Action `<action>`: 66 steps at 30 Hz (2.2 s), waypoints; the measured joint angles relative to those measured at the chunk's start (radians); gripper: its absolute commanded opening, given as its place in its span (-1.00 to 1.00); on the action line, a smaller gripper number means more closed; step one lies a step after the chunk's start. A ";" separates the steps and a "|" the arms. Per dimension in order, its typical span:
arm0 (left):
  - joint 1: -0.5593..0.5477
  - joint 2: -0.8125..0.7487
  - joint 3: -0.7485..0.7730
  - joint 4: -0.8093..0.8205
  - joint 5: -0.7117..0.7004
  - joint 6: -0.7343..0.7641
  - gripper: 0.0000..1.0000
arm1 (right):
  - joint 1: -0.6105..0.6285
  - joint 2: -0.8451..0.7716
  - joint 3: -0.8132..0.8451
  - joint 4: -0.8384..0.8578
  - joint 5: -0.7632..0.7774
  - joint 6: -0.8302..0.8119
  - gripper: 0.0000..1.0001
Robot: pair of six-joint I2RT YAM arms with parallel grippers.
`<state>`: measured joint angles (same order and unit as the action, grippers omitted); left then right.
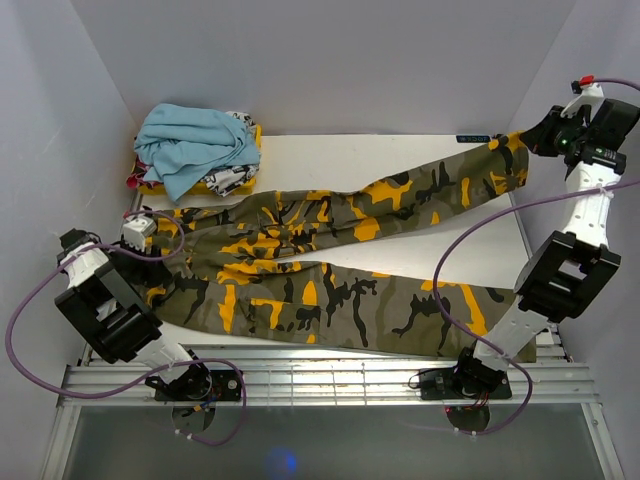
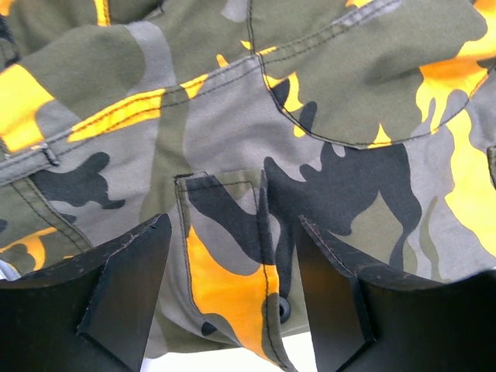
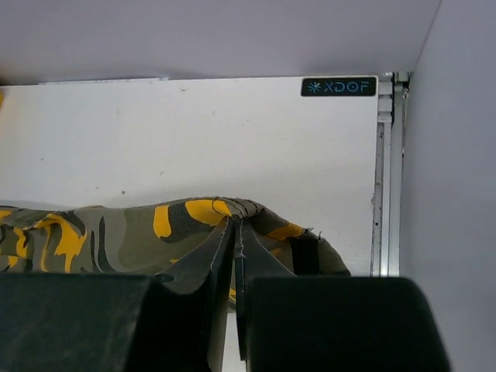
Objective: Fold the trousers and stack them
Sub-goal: Flatten the trousers out
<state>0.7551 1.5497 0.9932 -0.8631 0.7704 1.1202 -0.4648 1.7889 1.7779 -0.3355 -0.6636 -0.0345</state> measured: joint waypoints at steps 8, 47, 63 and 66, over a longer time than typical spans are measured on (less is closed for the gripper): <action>0.001 0.001 0.002 0.050 0.017 -0.075 0.47 | 0.023 0.199 0.055 0.069 0.200 -0.031 -0.85; -0.072 0.099 0.071 -0.053 -0.225 -0.228 0.56 | 0.172 -0.045 -0.711 -0.540 0.571 -0.785 0.10; 0.029 0.005 -0.119 0.053 -0.335 -0.226 0.54 | 0.228 0.247 -0.294 -0.397 0.755 -0.785 0.29; 0.042 -0.011 -0.132 0.048 -0.337 -0.220 0.55 | 0.232 0.236 -0.284 -0.402 0.705 -0.793 0.37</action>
<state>0.7971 1.5387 0.8608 -0.8150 0.4335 0.8997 -0.2329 2.0247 1.4937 -0.7372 0.0410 -0.8276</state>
